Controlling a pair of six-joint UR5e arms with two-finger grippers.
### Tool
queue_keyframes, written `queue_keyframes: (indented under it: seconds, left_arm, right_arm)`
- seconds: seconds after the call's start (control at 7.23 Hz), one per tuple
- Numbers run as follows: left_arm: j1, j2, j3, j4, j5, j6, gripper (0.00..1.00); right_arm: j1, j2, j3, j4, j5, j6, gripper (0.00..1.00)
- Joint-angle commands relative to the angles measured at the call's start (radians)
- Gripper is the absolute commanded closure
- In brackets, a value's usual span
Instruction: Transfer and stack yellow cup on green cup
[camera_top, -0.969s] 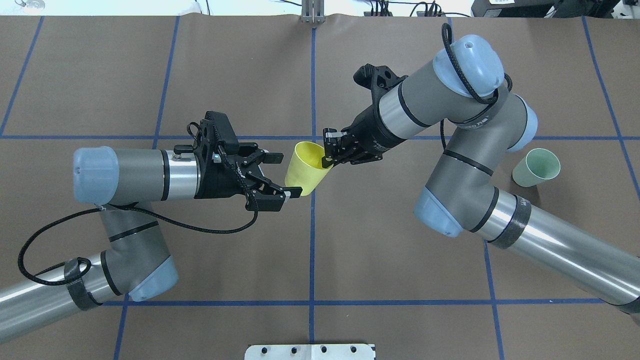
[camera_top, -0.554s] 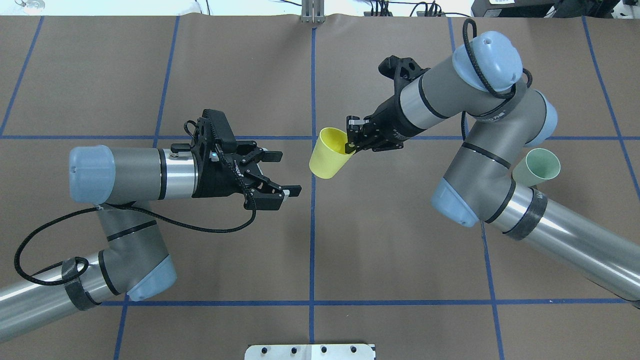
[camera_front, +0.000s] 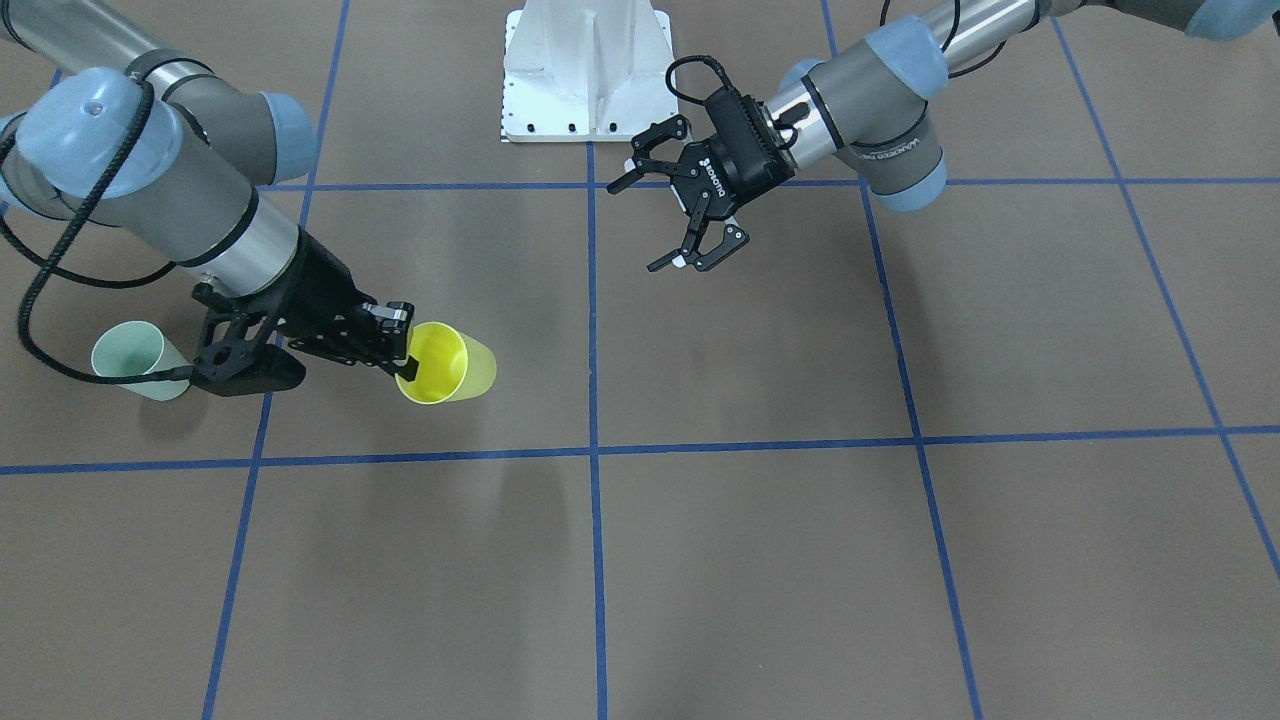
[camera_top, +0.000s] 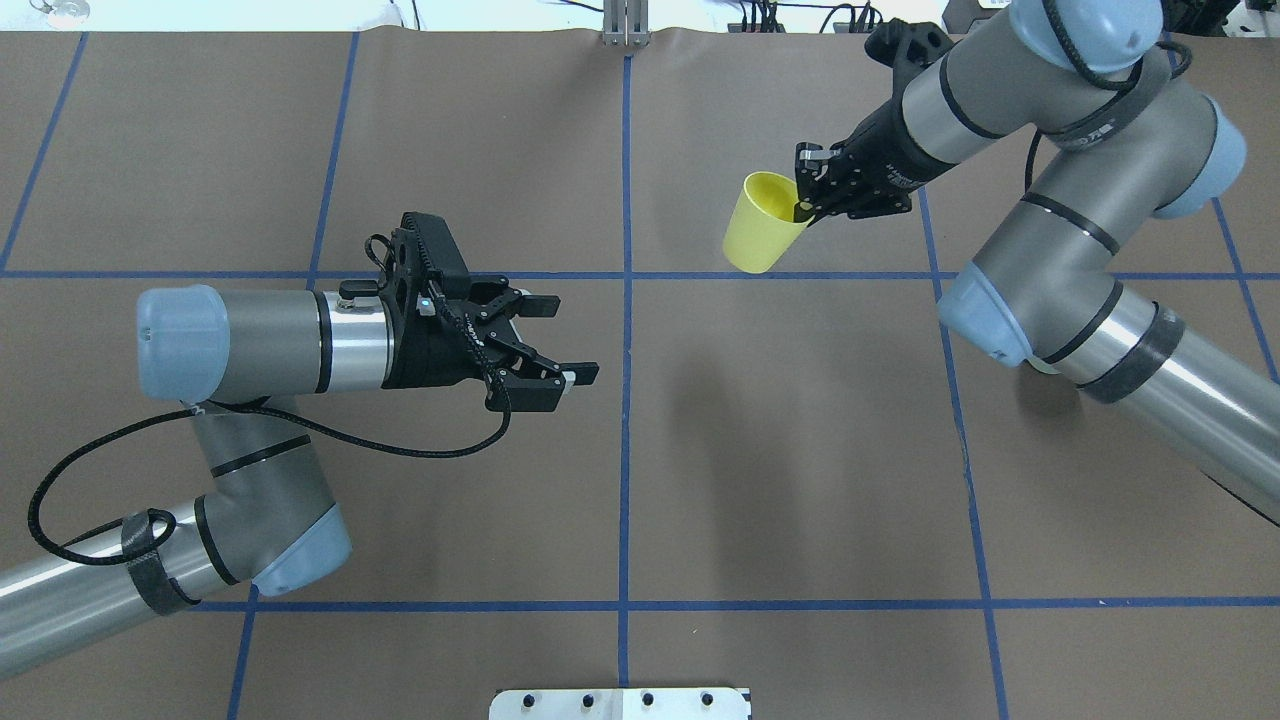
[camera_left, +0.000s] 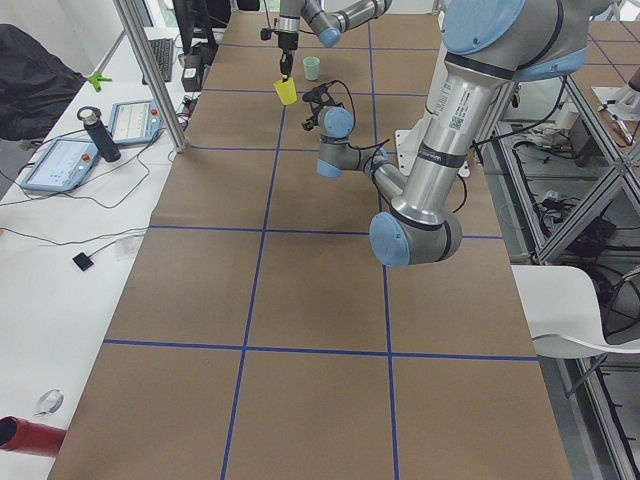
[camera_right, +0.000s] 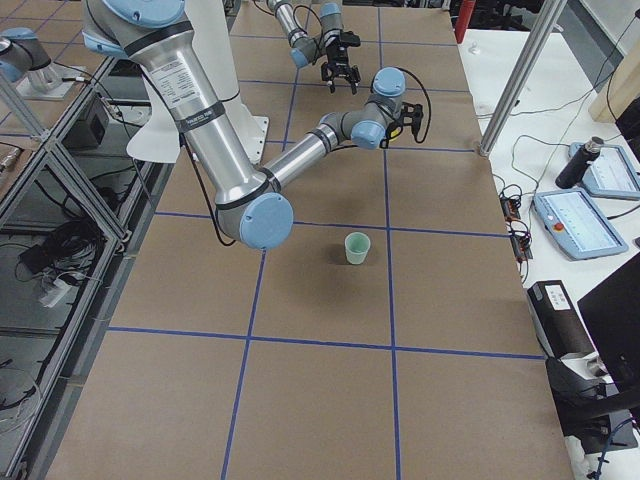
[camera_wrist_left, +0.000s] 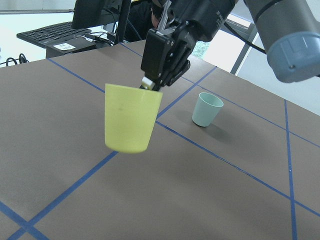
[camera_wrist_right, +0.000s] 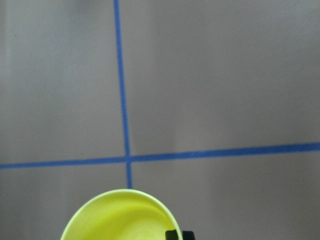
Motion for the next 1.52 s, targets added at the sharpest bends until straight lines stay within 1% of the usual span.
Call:
queue_keyframes:
  seconds: [0.0,0.14,0.42,0.55,0.69,0.83,0.97,1.25,1.38]
  left_arm:
    - [-0.002,0.0,0.003,0.041,0.001,0.0,0.0]
    - [-0.005,0.0,0.003,0.084,0.001,0.0,0.0]
    - [-0.032,0.0,-0.006,0.246,0.003,-0.003,0.0]
    - [-0.057,0.023,-0.005,0.264,0.001,-0.002,0.0]
    - [-0.09,0.044,-0.017,0.317,-0.006,0.0,0.0]
    - [-0.142,0.07,-0.04,0.403,-0.056,0.0,0.0]
    - [-0.205,0.078,-0.051,0.461,-0.109,0.0,0.0]
    - [-0.288,0.109,-0.051,0.54,-0.191,0.002,0.0]
    - [-0.343,0.11,-0.051,0.571,-0.268,0.002,0.0]
  right_arm:
    - [0.093,-0.103,0.076,-0.124,0.002,-0.245,1.0]
    - [0.123,-0.174,0.117,-0.131,0.002,-0.323,1.0]
    - [0.154,-0.254,0.152,-0.131,0.0,-0.408,1.0]
    - [0.171,-0.289,0.163,-0.131,0.0,-0.462,1.0]
    - [0.194,-0.329,0.177,-0.131,-0.003,-0.518,1.0]
    - [0.22,-0.36,0.183,-0.131,-0.004,-0.578,1.0]
    - [0.24,-0.383,0.183,-0.131,-0.006,-0.63,1.0]
    - [0.245,-0.424,0.183,-0.127,-0.02,-0.678,1.0]
    - [0.243,-0.439,0.183,-0.127,-0.021,-0.68,1.0]
